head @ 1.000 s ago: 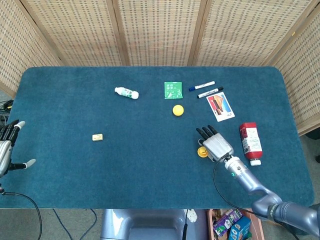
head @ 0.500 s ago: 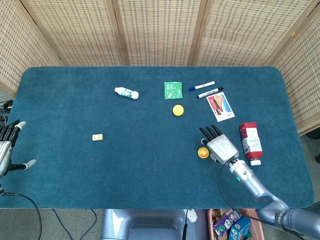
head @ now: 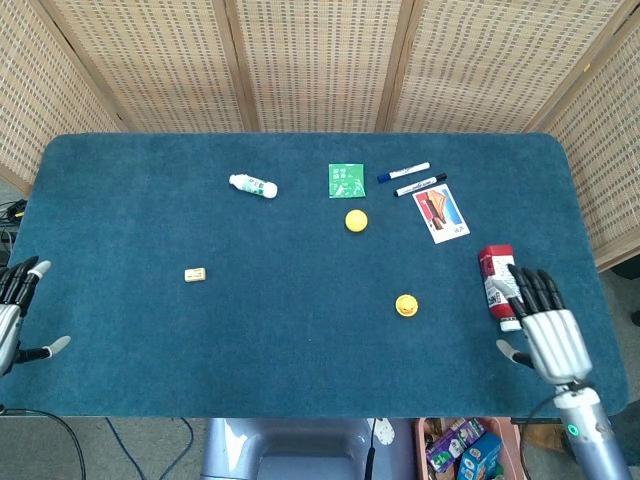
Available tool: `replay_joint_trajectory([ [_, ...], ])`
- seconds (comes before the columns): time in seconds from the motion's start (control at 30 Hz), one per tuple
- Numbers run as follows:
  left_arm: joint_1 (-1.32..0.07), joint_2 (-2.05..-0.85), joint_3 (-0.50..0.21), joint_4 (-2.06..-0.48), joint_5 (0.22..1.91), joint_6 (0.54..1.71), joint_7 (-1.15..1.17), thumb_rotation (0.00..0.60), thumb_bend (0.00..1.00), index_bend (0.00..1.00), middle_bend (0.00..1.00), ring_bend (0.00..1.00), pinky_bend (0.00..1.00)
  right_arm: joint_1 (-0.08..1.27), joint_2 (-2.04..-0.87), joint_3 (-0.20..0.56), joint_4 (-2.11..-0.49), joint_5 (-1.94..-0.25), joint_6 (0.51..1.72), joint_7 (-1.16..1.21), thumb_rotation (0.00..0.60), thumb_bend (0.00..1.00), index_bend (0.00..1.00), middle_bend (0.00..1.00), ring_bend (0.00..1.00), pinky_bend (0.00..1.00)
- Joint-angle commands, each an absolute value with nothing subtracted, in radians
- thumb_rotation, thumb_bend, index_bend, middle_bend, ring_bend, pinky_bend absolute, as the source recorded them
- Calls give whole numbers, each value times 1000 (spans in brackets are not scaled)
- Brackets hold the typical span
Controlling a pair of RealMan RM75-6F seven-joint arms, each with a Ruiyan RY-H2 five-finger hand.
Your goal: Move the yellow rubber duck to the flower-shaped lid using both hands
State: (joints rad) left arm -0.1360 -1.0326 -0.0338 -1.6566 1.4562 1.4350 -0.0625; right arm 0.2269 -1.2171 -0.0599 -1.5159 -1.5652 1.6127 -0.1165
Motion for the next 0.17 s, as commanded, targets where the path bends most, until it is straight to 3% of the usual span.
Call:
replay_joint_trajectory([
  [0.03,-105,-1056,-14,-1626,1495,1485,-73,600,0,0,0,0,0,160,-1208,-94,-1493,-1602,1657,-53,600,0,0,0,0,0],
  [0.17,-88,-1067,-9,-1606,1530,1528,-82,600,0,0,0,0,0,140,-1206,-91,-1486,-1613,1667,-41,600,0,0,0,0,0],
])
